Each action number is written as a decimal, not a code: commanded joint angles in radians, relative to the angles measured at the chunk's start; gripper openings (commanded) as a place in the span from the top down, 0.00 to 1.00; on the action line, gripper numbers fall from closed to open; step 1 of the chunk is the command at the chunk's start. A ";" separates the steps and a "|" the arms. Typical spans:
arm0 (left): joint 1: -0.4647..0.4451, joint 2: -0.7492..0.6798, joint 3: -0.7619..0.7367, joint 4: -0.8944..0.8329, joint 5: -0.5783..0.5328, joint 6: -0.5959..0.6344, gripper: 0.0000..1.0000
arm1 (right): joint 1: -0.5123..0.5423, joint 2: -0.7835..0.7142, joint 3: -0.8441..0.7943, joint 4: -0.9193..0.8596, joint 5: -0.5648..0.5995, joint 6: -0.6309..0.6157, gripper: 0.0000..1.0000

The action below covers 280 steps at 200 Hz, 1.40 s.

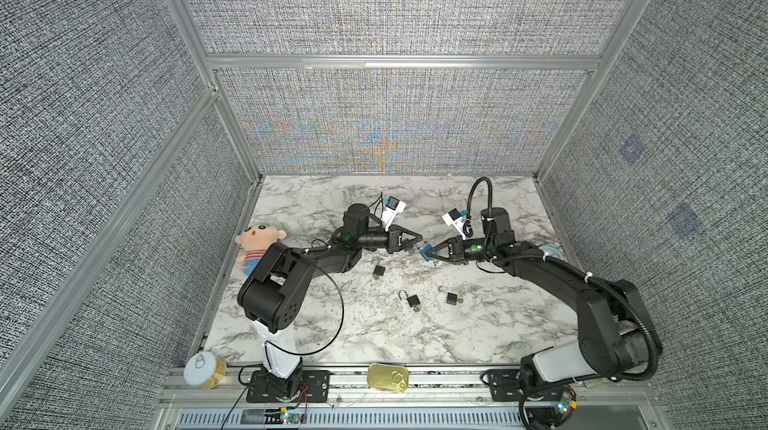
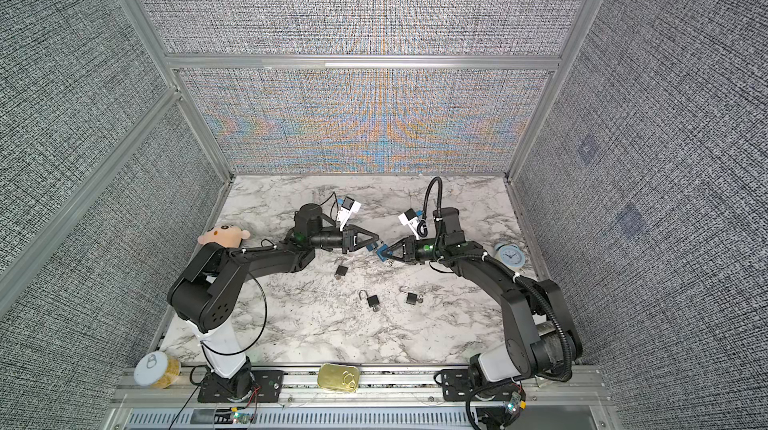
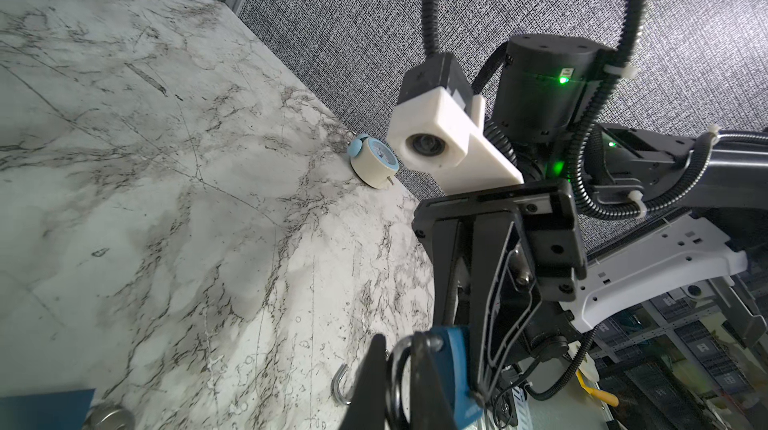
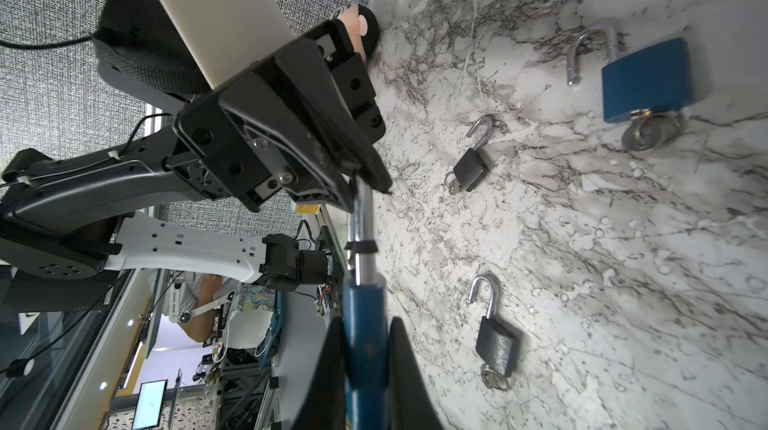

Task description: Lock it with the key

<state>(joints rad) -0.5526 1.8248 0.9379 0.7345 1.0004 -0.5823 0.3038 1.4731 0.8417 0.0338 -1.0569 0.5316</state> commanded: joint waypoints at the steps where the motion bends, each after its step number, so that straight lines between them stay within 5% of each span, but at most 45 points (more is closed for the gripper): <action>1: -0.023 0.005 -0.005 -0.058 0.042 0.022 1.00 | 0.008 -0.011 0.015 0.244 -0.093 0.027 1.00; 280: -0.075 -0.063 -0.089 -0.023 0.019 -0.015 1.00 | 0.010 0.004 0.009 0.364 -0.031 0.120 1.00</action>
<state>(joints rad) -0.5892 1.7645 0.8658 0.7929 0.9020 -0.6018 0.3050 1.4811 0.8265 0.1455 -1.1042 0.6525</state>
